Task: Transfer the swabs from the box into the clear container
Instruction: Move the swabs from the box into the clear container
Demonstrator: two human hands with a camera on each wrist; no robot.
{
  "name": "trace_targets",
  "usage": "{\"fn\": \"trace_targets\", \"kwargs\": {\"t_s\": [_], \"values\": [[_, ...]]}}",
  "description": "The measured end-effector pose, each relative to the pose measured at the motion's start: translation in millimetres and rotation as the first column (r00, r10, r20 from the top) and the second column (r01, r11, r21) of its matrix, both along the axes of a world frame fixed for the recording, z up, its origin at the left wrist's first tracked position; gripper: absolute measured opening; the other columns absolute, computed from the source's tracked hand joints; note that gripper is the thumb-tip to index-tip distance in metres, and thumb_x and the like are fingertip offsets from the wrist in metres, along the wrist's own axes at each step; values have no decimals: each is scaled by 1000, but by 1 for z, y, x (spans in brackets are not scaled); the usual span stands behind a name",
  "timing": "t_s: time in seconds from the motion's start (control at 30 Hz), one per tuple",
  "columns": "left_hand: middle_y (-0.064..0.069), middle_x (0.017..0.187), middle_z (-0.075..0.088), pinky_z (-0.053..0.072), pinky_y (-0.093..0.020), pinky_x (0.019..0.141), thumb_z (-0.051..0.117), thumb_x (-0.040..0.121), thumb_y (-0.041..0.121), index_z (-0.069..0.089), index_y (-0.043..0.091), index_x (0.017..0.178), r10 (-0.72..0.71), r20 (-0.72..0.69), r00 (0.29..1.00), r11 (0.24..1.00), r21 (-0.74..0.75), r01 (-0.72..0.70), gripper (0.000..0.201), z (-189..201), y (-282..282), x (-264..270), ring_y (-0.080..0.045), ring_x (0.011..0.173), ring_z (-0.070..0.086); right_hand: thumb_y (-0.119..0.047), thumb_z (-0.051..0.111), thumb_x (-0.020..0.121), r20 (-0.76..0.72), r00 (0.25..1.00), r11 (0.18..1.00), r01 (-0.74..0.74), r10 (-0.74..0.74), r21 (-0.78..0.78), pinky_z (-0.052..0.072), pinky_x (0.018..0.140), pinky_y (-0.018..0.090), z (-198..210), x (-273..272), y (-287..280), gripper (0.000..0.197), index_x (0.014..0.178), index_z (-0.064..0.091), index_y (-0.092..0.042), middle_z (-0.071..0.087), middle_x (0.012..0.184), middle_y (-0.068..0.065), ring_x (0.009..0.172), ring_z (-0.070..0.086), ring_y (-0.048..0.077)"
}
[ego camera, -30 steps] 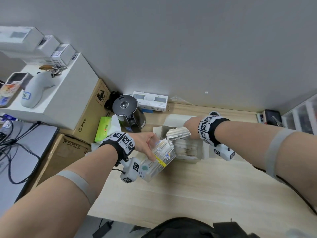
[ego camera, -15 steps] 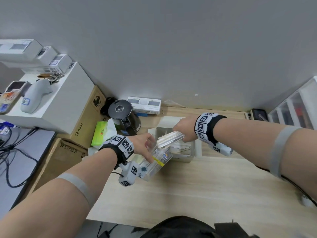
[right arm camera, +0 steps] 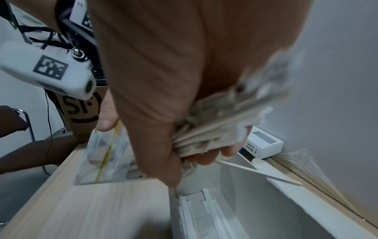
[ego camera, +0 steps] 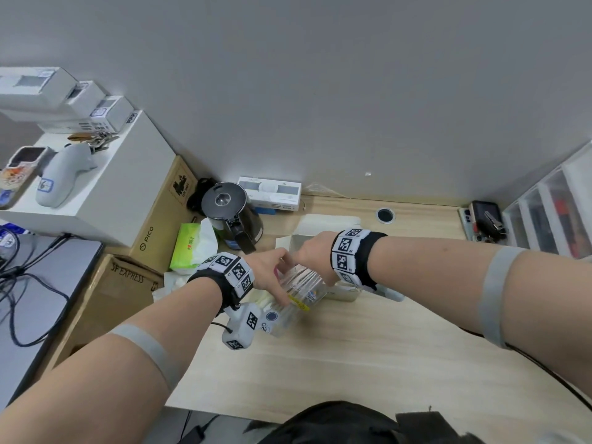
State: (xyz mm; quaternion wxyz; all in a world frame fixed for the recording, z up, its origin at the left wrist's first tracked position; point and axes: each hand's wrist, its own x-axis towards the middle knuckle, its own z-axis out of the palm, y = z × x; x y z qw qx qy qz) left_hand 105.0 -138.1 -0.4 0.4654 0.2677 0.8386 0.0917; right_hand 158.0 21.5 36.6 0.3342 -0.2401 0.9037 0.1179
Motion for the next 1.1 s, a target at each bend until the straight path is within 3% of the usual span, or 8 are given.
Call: {"fn": "trace_targets", "kwargs": {"t_s": [0.17, 0.33, 0.43, 0.6, 0.73, 0.83, 0.93, 1.1], "values": [[10, 112, 61, 56, -34, 86, 94, 45, 49, 46, 30, 121, 1, -28, 1000, 1000, -31, -2, 92, -1, -8, 2, -16, 97, 66, -19, 80, 72, 41, 994, 992, 104, -101, -75, 48, 65, 34, 9, -7, 18, 76, 136, 40, -14, 51, 90, 1, 78, 56, 25], [16, 105, 58, 56, -40, 93, 91, 39, 55, 45, 30, 124, 19, -9, 1000, 999, -34, -19, 99, 0, -9, 2, -14, 100, 66, -15, 76, 76, 66, 977, 969, 211, -204, -126, 49, 68, 33, 10, -9, 29, 61, 129, 46, -11, 60, 111, 10, 84, 56, 23], [11, 111, 60, 56, -38, 92, 92, 38, 55, 45, 32, 118, 31, -1, 1000, 999, -31, -31, 96, 0, -6, 0, -14, 97, 64, -9, 69, 81, 53, 972, 956, 233, -227, -180, 43, 65, 31, 1, -6, 20, 51, 127, 47, -8, 61, 112, 12, 82, 53, 22], [14, 97, 55, 50, -30, 83, 96, 61, 35, 40, 25, 114, 30, -1, 1000, 1000, -4, -30, 78, -2, -2, -2, -14, 93, 60, -2, 70, 81, 87, 972, 940, 233, -218, -249, 42, 59, 27, -9, 1, -1, 61, 135, 41, -8, 60, 106, 9, 84, 57, 24], [9, 106, 57, 53, -35, 94, 96, 59, 37, 42, 27, 118, 39, 3, 999, 999, -16, -38, 80, -6, -10, -5, -15, 100, 59, -1, 69, 77, 110, 954, 904, 299, -279, -306, 47, 56, 30, -6, -6, 13, 65, 133, 39, -11, 56, 90, 4, 79, 57, 24], [9, 107, 56, 53, -35, 93, 97, 57, 38, 45, 28, 120, 55, 7, 998, 998, -14, -55, 82, -9, -16, -6, -14, 96, 57, -7, 67, 75, 82, 930, 848, 362, -359, -388, 56, 74, 39, -4, -11, 31, 54, 125, 46, -14, 64, 100, 5, 88, 62, 26], [8, 109, 56, 54, -35, 92, 98, 55, 38, 47, 27, 124, 74, 14, 997, 997, -2, -74, 86, -12, -19, -6, -14, 96, 58, -12, 65, 77, 66, 898, 783, 414, -435, -464, 52, 72, 34, -6, -10, 41, 32, 108, 56, -12, 60, 83, -4, 78, 56, 20], [8, 105, 56, 50, -28, 79, 97, 58, 36, 44, 28, 117, 52, 31, 998, 999, 13, -53, 80, -14, -14, -8, -12, 88, 59, -10, 61, 76, 82, 943, 831, 323, -322, -452, 41, 61, 28, -20, -5, 18, 7, 79, 55, -12, 51, 67, -4, 65, 45, 18]]}}
